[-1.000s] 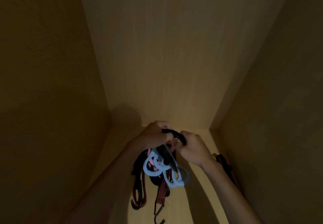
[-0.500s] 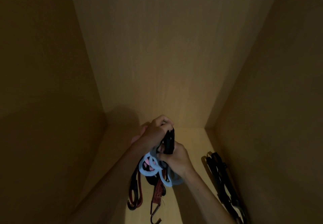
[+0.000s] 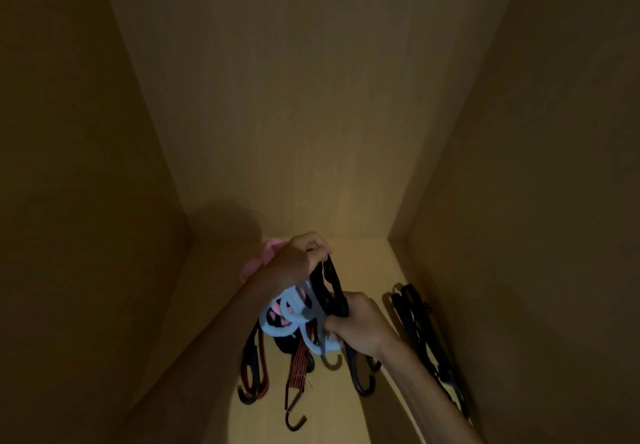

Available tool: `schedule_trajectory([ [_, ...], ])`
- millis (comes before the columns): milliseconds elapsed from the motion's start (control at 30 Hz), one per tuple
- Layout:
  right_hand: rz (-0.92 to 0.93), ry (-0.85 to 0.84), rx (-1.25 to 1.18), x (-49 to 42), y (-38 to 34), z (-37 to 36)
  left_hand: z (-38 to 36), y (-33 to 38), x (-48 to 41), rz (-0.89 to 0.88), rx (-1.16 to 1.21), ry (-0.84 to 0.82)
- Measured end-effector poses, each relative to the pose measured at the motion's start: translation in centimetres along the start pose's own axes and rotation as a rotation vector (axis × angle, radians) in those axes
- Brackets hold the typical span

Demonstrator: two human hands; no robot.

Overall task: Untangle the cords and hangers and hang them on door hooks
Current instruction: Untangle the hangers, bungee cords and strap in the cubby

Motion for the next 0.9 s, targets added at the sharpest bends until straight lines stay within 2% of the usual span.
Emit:
schedule_trajectory([
  [133,-0.112,0.109,0.089,1.6,1.4,2.3,-0.6,-0.6,-0.4,0.014,-0.011,-0.079],
  [300,-0.329,0.323,0.603,4.8,3.9,7.0,1.4,-2.7,-1.4,0.104,-0.087,0.042],
  [400,-0.442,0.415,0.744,6.4,4.8,8.5,2.0,-3.5,-1.5,0.141,-0.083,0.051],
  [633,-0.635,0.238,0.830,7.1,9.6,5.7,3.1,-4.5,-1.3,0.119,-0.217,0.074],
  [800,-0.645,0.241,0.827,6.6,9.4,5.9,5.1,-5.6,-0.9,0.127,-0.253,0.129],
  [900,-0.630,0.273,0.882,5.9,8.1,6.4,5.8,-5.9,0.1,0.100,-0.219,0.089],
])
Point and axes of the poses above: each hand's wrist, its own x-axis away from the middle knuckle, its own z-axis out of the back of the hand, y = z × x, the point moved 2 cm from there along -x, towards the middle knuckle, and after that the axes turned 13 degrees about z, right-handed, at the moved point
